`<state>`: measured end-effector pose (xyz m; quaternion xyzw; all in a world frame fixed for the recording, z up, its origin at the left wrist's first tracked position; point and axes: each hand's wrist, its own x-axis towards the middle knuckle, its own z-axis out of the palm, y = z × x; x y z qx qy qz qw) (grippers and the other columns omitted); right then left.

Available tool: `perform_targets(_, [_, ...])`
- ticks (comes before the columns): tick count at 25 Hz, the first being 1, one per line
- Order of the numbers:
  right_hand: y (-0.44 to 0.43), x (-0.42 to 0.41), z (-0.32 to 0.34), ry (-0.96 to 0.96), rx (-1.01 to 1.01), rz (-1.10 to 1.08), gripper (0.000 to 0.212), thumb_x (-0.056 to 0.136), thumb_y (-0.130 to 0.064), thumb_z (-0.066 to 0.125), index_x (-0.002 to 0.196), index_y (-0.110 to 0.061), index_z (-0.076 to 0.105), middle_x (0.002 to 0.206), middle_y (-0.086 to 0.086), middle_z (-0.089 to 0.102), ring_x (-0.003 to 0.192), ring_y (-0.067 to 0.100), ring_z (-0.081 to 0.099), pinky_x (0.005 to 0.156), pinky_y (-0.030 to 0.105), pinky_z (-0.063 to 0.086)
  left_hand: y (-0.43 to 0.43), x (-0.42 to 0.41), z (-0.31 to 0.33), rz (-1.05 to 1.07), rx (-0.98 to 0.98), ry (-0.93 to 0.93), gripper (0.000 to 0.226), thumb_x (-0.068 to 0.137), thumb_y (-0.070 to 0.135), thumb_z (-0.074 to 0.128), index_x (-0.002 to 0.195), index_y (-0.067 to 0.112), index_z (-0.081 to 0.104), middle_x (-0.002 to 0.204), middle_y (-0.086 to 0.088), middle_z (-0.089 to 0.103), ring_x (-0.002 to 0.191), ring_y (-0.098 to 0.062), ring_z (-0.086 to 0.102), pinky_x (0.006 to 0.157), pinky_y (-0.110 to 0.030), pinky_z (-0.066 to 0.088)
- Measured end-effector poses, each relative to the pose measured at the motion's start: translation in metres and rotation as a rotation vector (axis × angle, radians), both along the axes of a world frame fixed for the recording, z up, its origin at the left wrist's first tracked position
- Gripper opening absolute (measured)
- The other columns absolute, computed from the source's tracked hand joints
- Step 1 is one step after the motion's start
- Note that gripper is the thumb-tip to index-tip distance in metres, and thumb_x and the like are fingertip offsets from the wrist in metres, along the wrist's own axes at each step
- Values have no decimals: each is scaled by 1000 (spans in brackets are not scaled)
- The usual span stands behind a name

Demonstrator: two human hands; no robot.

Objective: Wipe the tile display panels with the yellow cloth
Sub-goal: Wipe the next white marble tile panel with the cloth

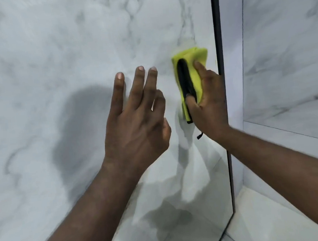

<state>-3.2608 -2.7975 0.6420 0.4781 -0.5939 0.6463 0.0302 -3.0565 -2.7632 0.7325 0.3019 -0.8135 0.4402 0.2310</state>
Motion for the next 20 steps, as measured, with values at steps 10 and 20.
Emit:
perform_targets(10, [26,8,12,213,110,2,76,96,-13,65,162,-24,30,150,6,48,137,23,44,104,24,35,-3,54,-16,35,-109,-40,63,97,20,41,157,0,45,176,-25,22,164,-42,20,132,-66,8])
perform_targets(20, [5,-22,63,-41,109,-103,66,99,-21,61,158,-29,32,143,0,46,128,26,53,91,26,37,-5,50,-19,33,-117,37,55,97,21,46,148,1,52,173,-19,34,162,-37,29,134,-63,10])
